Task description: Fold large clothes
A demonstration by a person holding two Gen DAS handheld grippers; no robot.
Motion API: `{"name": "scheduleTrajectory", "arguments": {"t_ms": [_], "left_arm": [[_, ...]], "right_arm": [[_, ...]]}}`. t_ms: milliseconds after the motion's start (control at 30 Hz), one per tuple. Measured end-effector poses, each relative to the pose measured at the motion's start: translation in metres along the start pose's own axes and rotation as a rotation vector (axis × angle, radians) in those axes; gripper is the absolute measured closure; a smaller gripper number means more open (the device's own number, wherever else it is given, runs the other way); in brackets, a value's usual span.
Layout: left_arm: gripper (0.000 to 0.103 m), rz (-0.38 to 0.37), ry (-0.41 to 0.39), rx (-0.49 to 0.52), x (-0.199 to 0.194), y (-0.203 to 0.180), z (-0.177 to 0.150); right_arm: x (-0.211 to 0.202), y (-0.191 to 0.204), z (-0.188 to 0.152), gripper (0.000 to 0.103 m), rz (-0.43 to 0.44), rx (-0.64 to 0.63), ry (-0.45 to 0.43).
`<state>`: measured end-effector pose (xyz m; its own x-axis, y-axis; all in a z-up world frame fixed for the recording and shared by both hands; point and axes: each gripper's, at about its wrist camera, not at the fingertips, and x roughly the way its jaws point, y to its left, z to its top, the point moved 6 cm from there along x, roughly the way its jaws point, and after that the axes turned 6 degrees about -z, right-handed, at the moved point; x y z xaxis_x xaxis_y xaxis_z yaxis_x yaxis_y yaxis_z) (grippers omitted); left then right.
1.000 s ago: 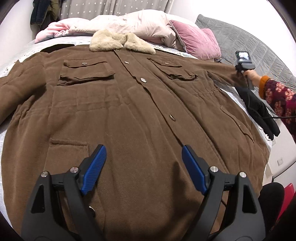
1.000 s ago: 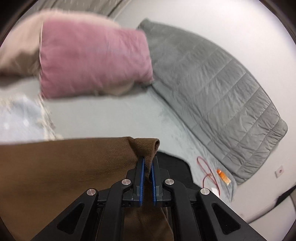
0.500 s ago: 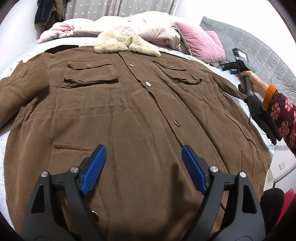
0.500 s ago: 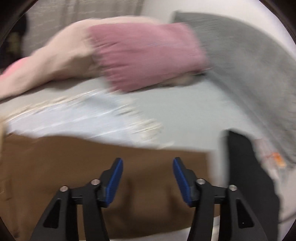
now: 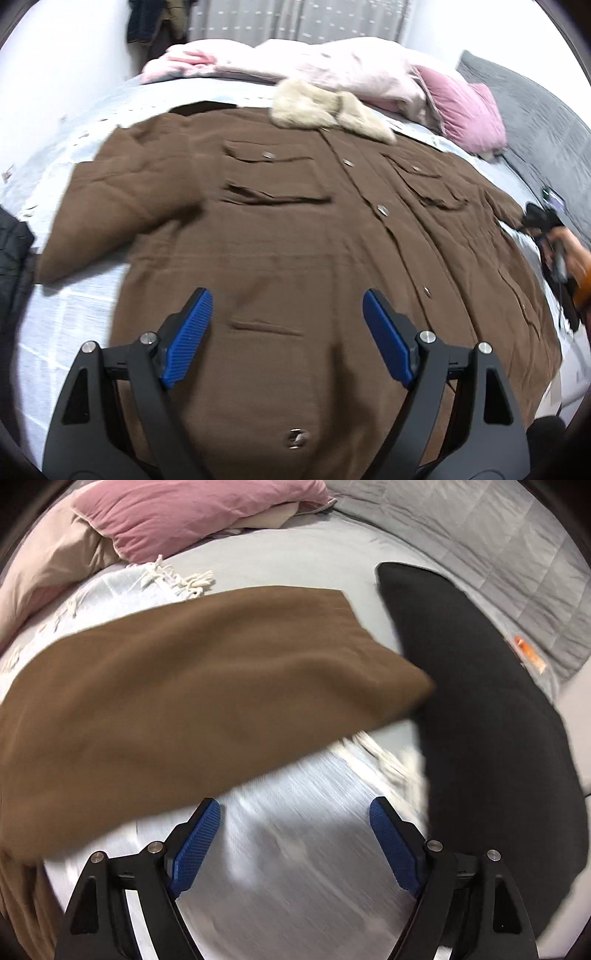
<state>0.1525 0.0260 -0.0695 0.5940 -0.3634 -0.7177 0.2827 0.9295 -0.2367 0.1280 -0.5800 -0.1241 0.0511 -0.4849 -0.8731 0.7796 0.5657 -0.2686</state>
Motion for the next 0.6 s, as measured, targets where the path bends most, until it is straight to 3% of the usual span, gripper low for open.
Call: {"name": "scheduleTrajectory", "arguments": {"t_ms": [133, 200, 333, 500, 600], "left_arm": [[0.019, 0.059, -0.027, -0.036, -0.016, 0.030, 0.011], [0.019, 0.104, -0.029, -0.041, -0.023, 0.048, 0.018], [0.019, 0.230, -0.014, 0.031, -0.015, 0.079, 0.039], [0.019, 0.325, 0.070, 0.038, 0.007, 0.125, 0.060], [0.019, 0.343, 0.133, -0.033, 0.024, 0.167, 0.067]], "right_arm": [[-0.055, 0.014, -0.033, 0.018, 0.127, -0.063, -0.079], [-0.084, 0.028, -0.055, 0.018, 0.251, -0.066, -0.071], [-0.133, 0.058, -0.097, 0.018, 0.421, -0.062, -0.073], [-0.154, 0.107, -0.131, 0.018, 0.533, -0.117, -0.115], [-0.150, 0.127, -0.147, 0.018, 0.541, -0.201, -0.135]]}}
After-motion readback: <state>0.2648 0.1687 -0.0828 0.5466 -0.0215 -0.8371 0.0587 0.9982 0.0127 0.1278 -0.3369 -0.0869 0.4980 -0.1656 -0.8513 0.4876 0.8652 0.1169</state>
